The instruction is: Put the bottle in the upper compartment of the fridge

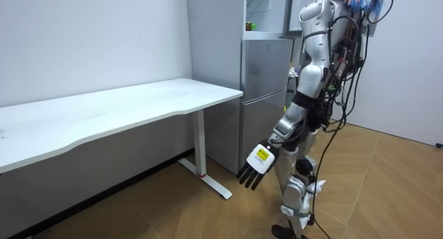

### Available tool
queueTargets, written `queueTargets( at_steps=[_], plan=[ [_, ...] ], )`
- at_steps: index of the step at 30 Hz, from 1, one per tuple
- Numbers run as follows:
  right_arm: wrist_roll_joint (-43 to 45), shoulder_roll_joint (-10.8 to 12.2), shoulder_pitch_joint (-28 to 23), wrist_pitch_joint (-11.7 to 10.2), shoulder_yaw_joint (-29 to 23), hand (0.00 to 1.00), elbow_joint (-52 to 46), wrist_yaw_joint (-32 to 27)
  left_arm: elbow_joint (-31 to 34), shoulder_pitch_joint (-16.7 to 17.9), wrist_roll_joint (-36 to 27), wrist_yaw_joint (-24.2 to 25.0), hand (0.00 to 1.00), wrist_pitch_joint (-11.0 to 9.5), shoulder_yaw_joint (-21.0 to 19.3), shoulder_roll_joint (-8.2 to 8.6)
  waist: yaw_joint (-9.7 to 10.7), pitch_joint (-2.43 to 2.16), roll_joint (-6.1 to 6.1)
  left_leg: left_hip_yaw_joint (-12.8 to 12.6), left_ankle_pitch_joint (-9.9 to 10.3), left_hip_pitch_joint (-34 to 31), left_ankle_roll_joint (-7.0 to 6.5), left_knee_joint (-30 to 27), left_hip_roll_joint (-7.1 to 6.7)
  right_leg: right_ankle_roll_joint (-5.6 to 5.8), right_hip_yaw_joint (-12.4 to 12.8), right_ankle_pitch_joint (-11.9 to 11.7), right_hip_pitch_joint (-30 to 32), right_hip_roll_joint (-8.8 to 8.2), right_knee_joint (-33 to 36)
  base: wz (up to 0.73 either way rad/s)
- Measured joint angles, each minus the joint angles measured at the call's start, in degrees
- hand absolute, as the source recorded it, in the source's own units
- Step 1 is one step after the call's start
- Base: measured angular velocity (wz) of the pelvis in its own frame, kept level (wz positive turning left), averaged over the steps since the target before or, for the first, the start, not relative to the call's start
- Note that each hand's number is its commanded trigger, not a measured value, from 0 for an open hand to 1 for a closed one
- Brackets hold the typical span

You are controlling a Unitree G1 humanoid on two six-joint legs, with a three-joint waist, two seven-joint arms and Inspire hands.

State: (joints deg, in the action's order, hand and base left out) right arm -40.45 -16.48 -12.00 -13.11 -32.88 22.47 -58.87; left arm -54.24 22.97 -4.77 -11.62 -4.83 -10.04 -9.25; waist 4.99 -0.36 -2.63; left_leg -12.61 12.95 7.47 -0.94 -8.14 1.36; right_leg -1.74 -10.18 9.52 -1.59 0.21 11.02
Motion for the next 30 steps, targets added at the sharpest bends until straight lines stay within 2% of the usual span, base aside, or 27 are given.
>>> queueTargets(
  at_steps=[4,10,13,21,26,30],
  plan=[
    [0.1,-2.3,1.6,-1.1,-2.5,0.00,-0.7,-2.6,0.3,0.1,-0.2,0.0,0.00,-0.2,-1.1,-0.02,1.0,0.07,-1.02,0.1,0.0,0.1,0.01,0.1,-0.05,0.07,0.1,0.3,-0.3,0.01,0.1,0.01],
    [1.4,-5.6,2.0,-1.4,-6.2,0.00,-3.4,-4.8,0.2,0.4,0.5,0.0,0.00,-0.3,-2.1,-0.02,1.0,0.06,-1.73,-0.1,0.0,-0.2,-0.02,0.4,-0.10,0.17,0.6,0.4,0.6,0.03,0.6,-0.02],
    [2.9,-6.2,2.0,-1.4,-7.3,0.00,-4.7,-4.8,0.1,0.4,0.6,0.0,0.00,-0.2,-3.4,-0.08,1.0,0.01,-1.87,-0.1,0.0,-0.1,-0.02,0.4,-0.13,0.17,0.6,0.4,0.6,0.07,0.6,0.00],
    [6.1,-7.5,3.1,-1.4,-9.2,0.00,-9.6,-6.1,0.0,0.3,2.0,0.0,0.00,-0.1,-3.4,-0.27,1.1,0.01,-1.87,0.0,0.0,0.0,-0.02,0.4,-0.16,0.10,0.6,0.4,0.5,0.16,0.7,0.00],
    [7.8,-7.5,4.2,-1.8,-9.7,0.00,-10.3,-6.3,-1.3,0.3,1.9,0.0,0.00,-0.1,-3.5,-0.27,1.1,0.00,-1.88,0.1,0.0,0.0,-0.02,0.4,-0.09,0.10,0.3,0.4,0.6,0.03,0.7,0.00],
    [7.4,-7.5,4.6,-1.6,-10.9,0.00,-14.2,-8.7,-1.2,0.6,2.0,-0.1,0.00,-0.1,-3.5,-0.25,1.1,-0.03,-1.89,0.2,0.0,-0.4,-0.01,0.4,-0.15,0.07,-0.2,0.4,0.9,-0.10,0.7,0.00]
  ],
)
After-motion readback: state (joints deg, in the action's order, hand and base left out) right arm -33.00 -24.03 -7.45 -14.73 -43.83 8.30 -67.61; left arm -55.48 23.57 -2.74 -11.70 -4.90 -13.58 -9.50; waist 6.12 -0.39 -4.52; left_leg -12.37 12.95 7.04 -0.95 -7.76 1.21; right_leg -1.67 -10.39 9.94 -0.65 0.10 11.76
